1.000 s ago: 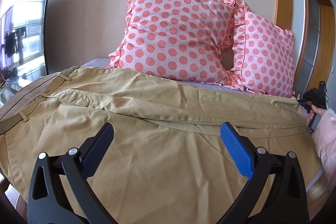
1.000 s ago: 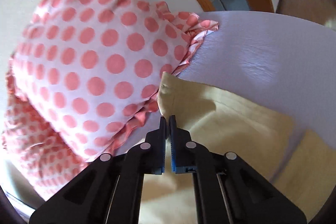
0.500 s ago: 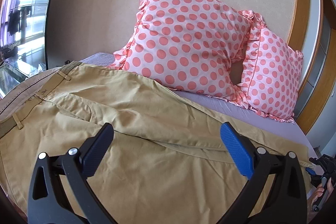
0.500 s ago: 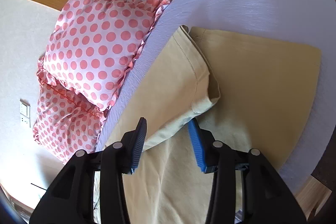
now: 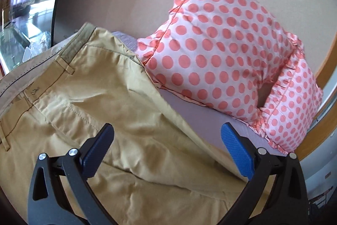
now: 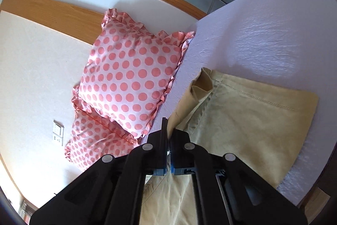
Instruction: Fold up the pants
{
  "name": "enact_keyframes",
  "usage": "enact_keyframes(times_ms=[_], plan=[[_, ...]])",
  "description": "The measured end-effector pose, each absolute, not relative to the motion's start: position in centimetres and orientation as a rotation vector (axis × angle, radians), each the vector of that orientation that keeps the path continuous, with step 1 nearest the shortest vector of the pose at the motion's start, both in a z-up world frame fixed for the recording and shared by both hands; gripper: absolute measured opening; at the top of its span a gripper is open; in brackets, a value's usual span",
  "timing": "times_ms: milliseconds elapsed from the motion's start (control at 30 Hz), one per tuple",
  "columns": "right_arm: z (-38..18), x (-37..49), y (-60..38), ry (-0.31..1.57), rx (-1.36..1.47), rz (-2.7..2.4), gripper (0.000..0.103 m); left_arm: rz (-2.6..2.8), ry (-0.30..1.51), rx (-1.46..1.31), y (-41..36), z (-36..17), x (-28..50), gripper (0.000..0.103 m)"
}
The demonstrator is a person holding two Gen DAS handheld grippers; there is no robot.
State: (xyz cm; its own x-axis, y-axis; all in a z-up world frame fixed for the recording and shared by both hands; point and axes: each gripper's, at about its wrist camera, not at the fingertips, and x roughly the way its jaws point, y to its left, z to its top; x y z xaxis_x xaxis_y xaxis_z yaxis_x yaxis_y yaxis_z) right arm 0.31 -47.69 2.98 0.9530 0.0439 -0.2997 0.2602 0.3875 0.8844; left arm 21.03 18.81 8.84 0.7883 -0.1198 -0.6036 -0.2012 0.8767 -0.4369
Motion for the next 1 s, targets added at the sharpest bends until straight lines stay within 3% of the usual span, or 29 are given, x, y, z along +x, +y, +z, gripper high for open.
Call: enact_keyframes(times_ms=[200,267,333,367,400,533,700,867,1000], plan=[[3.1,-0.2,-47.7,0.278,1.157,-0.128,0.002,0.155,0.739,-0.553,20.0,7.6,27.2,0.099],[3.2,-0.3,-47.8,0.275,1.153,-0.125,0.002,0.218,0.778,-0.508,20.5,7.1,29.4,0.092],[3.0,-0.4,-47.8,0.273,1.154,-0.126,0.002,0.247,0.858,-0.491,21.2,5.7,31.4,0.064],[3.0,-0.3,-47.7,0.272,1.156,-0.126,0.002,0.226,0.909,-0.508,21.7,4.7,32.1,0.033],[3.0,-0.3,-47.7,0.272,1.16,-0.123,0.002,0.201,0.947,-0.539,22.2,4.0,32.2,0.01],[3.2,-0.7,-48.0,0.262,1.151,-0.133,0.002,0.164,0.862,-0.563,23.0,5.3,26.6,0.007],[3.2,-2.5,-49.2,0.237,1.139,-0.186,0.002,0.091,0.722,-0.547,23.4,8.6,13.5,0.01],[1.8,-4.1,-49.7,0.271,1.143,-0.25,0.002,0.13,0.712,-0.55,23.2,5.8,3.0,0.012],[0.1,-5.0,-50.0,0.309,1.171,-0.292,0.002,0.136,0.756,-0.628,23.5,2.8,0.2,0.012]])
